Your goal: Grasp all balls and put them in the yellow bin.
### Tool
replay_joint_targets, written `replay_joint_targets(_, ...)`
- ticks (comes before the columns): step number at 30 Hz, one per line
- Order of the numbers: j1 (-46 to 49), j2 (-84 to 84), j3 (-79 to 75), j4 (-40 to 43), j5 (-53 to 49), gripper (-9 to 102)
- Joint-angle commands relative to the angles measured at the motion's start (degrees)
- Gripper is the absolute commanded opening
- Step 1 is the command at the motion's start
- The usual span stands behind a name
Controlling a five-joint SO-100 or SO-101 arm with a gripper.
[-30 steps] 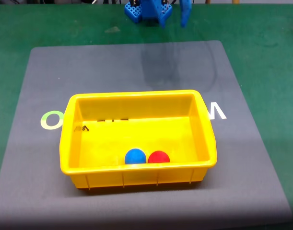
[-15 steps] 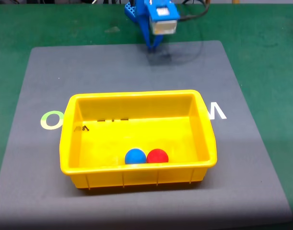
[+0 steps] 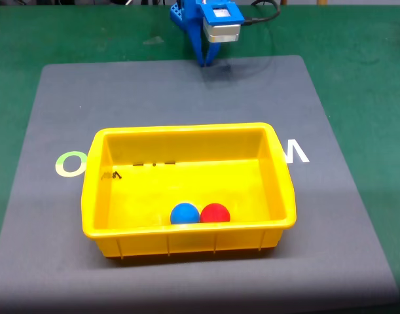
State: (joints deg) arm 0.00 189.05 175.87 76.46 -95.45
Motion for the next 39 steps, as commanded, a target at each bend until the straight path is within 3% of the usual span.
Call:
replay_joint_targets(1,1.2,1.3,1.7,1.5,0.0,0)
replay_joint_targets(39,2.1,1.3,1.7,1.5,1.9,0)
